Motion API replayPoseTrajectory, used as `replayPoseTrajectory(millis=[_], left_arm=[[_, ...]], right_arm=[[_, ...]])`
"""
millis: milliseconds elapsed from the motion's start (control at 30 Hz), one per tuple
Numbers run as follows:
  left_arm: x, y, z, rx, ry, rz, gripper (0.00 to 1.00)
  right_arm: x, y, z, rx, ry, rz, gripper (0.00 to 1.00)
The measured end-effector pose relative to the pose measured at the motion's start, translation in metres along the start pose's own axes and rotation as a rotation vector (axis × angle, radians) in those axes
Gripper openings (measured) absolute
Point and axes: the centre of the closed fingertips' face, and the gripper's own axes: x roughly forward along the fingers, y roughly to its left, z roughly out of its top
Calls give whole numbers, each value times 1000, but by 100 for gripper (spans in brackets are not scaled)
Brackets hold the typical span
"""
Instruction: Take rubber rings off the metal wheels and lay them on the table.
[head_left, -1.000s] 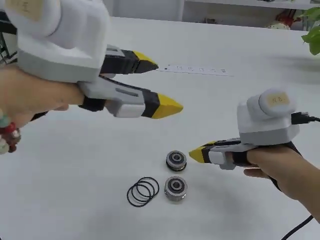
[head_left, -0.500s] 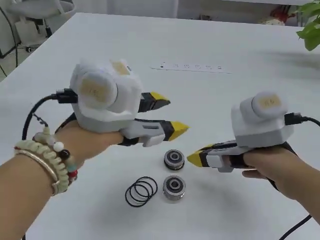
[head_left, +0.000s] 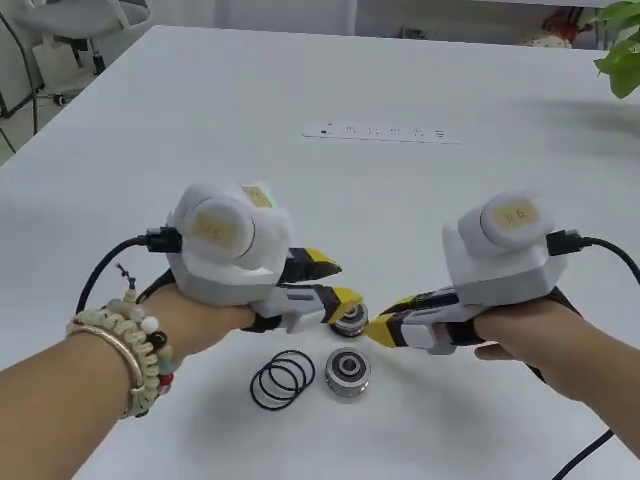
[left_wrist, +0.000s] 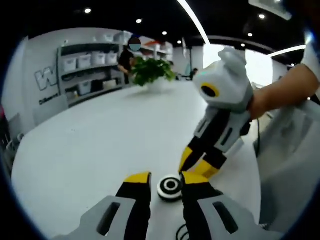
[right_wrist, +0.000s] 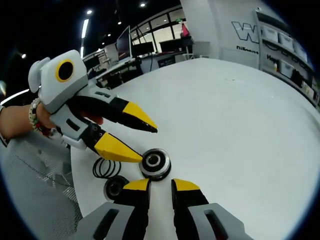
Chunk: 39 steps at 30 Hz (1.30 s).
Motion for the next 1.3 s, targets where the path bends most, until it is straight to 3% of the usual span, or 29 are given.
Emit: replayPoseTrajectory(millis=[233, 333, 367, 400, 667, 1000, 1133, 1300], left_arm=[[10, -5, -14, -21, 48, -15, 20], [11, -6, -24, 8, 89, -12, 17], [13, -5, -19, -11, 63, -2, 17], [13, -5, -21, -11, 76, -8, 17], [14, -6, -22, -29, 68, 4, 14], [12, -5, -22, -42, 52, 9, 14], [11, -4, -22, -47, 49, 12, 14], [10, -4, -22, -57, 50, 15, 14]], right_arm=[[4, 3, -1, -27, 6, 9, 16], [5, 4, -1, -40, 4, 7, 17], [6, 3, -1, -46, 1, 3, 17], [6, 3, 0, -50, -2, 1, 17], [10, 1, 5, -57, -50, -6, 25], [10, 4, 5, -110, -44, -2, 15], [7, 1, 4, -136, -34, -9, 4], [7, 1, 5, -170, -37, -19, 1]])
